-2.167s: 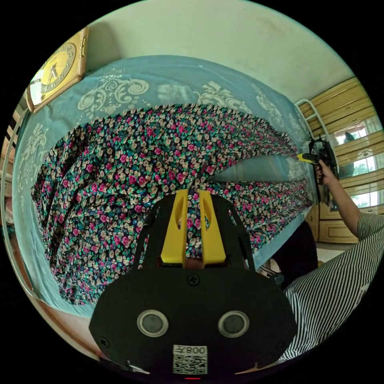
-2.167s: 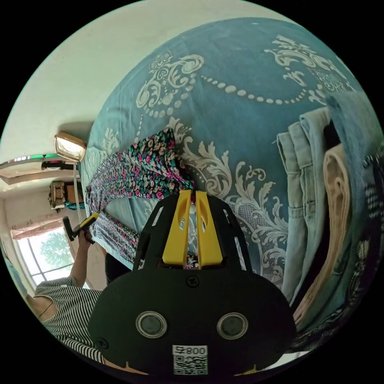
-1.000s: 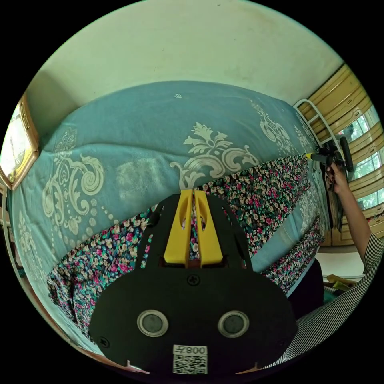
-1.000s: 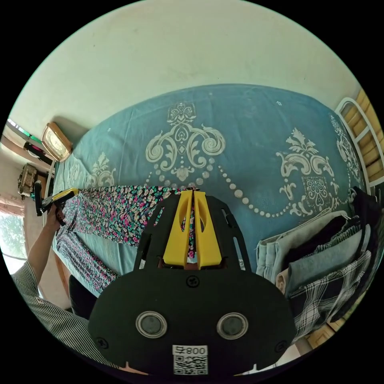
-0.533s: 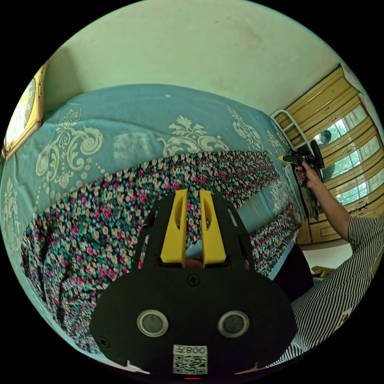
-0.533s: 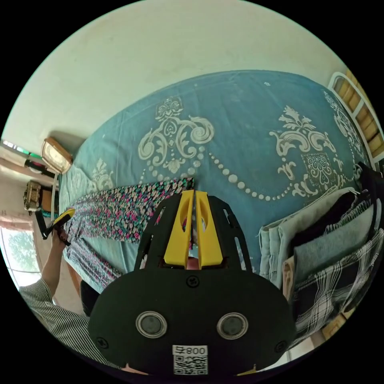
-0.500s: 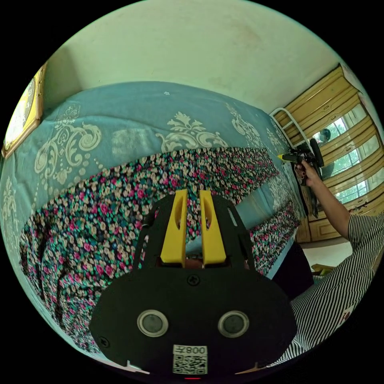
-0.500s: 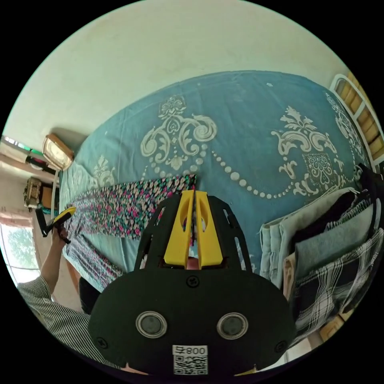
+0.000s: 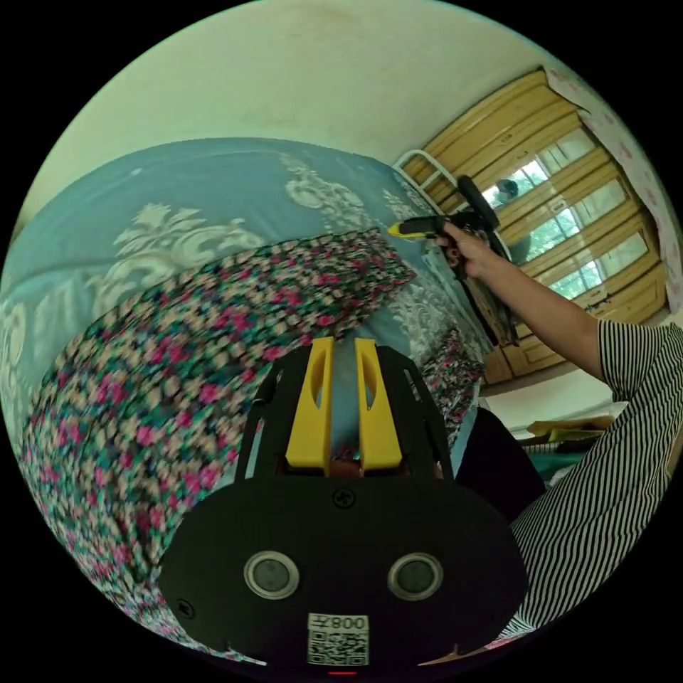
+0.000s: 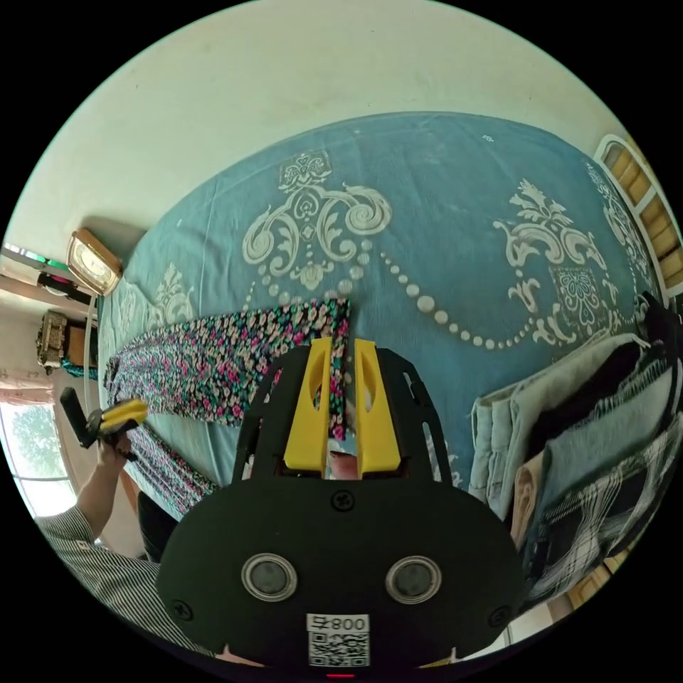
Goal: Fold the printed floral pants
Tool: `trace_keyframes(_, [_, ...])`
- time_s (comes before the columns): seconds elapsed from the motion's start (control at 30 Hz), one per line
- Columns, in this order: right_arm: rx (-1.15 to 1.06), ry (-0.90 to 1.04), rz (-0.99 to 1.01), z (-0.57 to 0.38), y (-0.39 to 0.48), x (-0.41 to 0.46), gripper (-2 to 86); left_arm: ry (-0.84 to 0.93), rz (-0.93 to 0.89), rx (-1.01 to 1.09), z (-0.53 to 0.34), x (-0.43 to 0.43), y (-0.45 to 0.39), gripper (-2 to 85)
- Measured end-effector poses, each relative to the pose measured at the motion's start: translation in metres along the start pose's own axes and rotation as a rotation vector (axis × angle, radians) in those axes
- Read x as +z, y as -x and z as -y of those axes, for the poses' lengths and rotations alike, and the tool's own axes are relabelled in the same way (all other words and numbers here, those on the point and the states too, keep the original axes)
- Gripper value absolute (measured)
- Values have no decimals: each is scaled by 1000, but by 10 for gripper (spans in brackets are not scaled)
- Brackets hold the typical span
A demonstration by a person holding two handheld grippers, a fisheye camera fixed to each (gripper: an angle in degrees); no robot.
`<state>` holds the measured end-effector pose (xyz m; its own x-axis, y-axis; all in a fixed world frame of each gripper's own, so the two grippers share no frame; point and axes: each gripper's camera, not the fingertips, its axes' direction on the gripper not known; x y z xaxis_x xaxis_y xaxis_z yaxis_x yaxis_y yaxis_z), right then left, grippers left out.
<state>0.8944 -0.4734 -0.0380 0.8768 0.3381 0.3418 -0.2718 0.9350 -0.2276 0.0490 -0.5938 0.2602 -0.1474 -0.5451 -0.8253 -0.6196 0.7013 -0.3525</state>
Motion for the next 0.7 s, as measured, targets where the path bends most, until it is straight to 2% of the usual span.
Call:
trace_keyframes(0.1, [2,38,-1,24,1,21,64,51,-26,130,40,49,-36,65])
trace_keyframes(0.2, [-5,87,-20,40,3,44,62,71,28,208,68,85,-63,66])
trace_keyframes(0.27, [-14,97,-23,45,4,53,60,120,47,252,79,106,-73,64])
trace_keyframes(0.33, [-50,102,-43,50,8,66,59,238,141,284,85,136,-79,52])
trace_keyframes(0.4, [-67,102,-66,54,12,77,57,209,185,297,83,139,-82,36])
trace_keyframes(0.6, [-154,95,-97,68,25,110,11,138,116,249,76,133,-82,13])
trace_keyframes(0.7, [-158,65,-100,80,23,120,4,122,154,256,73,136,-83,13])
